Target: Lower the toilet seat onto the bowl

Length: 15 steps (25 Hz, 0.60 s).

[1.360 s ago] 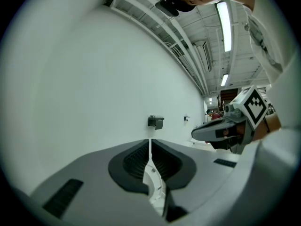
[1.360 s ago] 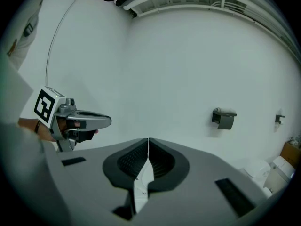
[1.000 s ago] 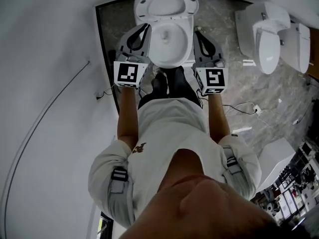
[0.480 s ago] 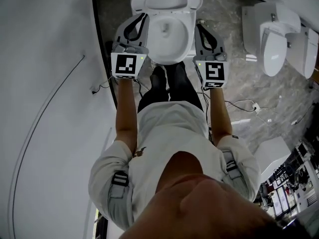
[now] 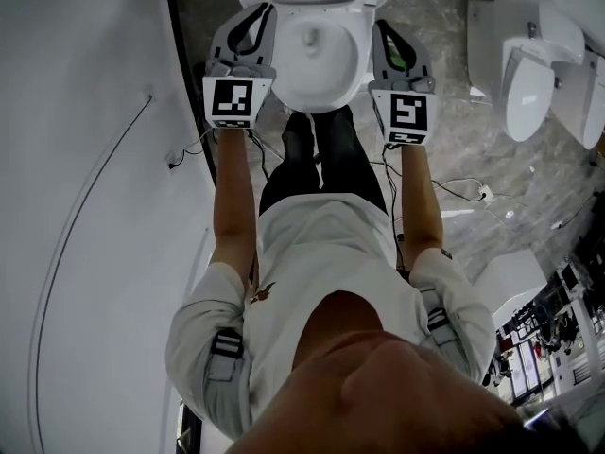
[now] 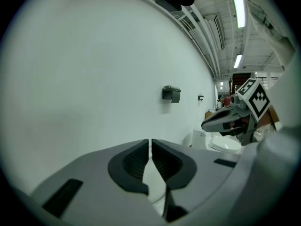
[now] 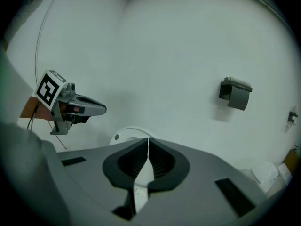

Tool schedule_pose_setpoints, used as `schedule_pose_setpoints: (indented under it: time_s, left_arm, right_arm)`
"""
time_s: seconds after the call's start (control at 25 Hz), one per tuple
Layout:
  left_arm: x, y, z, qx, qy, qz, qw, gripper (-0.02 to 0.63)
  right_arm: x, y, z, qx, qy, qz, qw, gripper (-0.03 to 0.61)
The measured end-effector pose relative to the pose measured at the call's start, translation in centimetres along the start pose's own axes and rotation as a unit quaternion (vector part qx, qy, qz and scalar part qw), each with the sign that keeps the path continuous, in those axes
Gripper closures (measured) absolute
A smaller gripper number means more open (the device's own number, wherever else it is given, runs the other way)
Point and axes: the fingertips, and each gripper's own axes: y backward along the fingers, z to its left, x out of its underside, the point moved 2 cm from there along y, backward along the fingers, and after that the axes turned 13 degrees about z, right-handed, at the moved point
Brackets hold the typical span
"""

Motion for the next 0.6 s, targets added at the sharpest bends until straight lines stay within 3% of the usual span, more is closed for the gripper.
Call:
schedule_pose_setpoints:
  time_s: [0.6]
  left_arm:
    - [3.0,-5.2,2.4,-0.010,-0.009,0.038,0.9992,0.577]
  right_arm:
    - [1.2,-6.0,-1.7,-0.001,0.030,0.015,0.999,0.557]
